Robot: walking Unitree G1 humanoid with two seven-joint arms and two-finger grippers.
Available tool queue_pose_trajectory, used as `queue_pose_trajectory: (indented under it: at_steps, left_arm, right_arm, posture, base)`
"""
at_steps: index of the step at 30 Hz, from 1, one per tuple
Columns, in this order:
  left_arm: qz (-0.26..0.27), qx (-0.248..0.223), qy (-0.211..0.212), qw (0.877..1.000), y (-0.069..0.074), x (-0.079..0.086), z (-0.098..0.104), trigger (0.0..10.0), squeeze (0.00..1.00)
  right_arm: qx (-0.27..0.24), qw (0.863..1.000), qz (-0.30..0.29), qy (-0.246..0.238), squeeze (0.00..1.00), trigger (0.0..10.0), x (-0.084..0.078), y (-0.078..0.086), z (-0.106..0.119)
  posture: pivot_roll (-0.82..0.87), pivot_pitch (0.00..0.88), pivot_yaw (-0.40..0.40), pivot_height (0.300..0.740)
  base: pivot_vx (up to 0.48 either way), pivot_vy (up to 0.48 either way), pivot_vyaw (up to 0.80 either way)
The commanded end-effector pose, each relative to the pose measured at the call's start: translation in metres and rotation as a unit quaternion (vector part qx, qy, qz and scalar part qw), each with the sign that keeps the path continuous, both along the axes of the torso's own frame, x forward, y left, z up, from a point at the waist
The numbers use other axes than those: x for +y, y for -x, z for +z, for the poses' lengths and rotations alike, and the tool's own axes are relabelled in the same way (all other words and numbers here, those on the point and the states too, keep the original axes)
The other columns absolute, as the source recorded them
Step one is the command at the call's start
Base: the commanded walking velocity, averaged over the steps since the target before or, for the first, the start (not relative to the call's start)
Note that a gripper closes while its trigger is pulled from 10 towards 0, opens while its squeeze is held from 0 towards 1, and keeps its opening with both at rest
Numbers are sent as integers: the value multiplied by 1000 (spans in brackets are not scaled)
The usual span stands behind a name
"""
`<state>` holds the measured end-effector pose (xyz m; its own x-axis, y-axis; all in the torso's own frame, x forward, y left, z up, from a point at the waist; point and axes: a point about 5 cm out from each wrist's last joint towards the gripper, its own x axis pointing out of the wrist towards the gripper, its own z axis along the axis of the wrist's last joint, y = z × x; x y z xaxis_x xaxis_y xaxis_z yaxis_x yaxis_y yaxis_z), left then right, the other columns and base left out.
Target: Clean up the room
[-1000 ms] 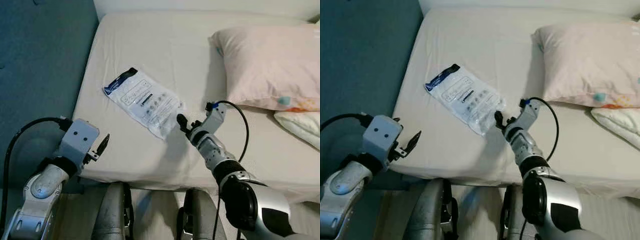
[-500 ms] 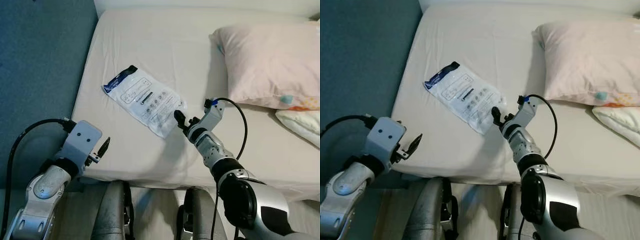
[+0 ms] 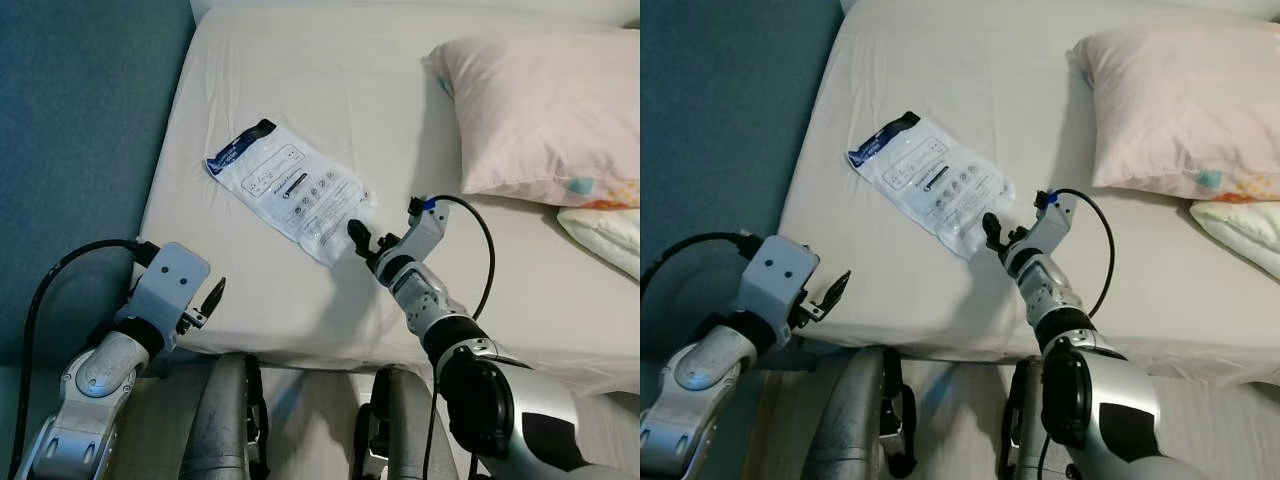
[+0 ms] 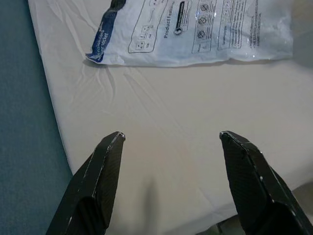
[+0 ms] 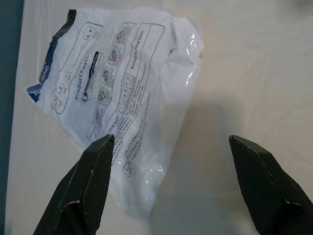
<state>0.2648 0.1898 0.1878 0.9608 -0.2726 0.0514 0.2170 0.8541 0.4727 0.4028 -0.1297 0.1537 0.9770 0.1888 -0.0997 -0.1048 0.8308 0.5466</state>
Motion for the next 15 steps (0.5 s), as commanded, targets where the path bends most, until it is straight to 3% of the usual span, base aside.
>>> queue_pose_trajectory:
  at_steps: [1,15]
  left_arm:
    - [1,19,-2,1000,5,0,-7,10000,0]
    - [-11,24,-10,1000,6,-3,-8,10000,0]
  right_arm:
    - [24,1000,-4,-4,0,10000,-2,6,-16]
    - [25,1000,-7,-3,0,10000,-5,7,-19]
  posture:
    - [278,481,-43,585]
    - [284,477,-38,570]
  base:
    - [0,0,0]
    - [0,0,0]
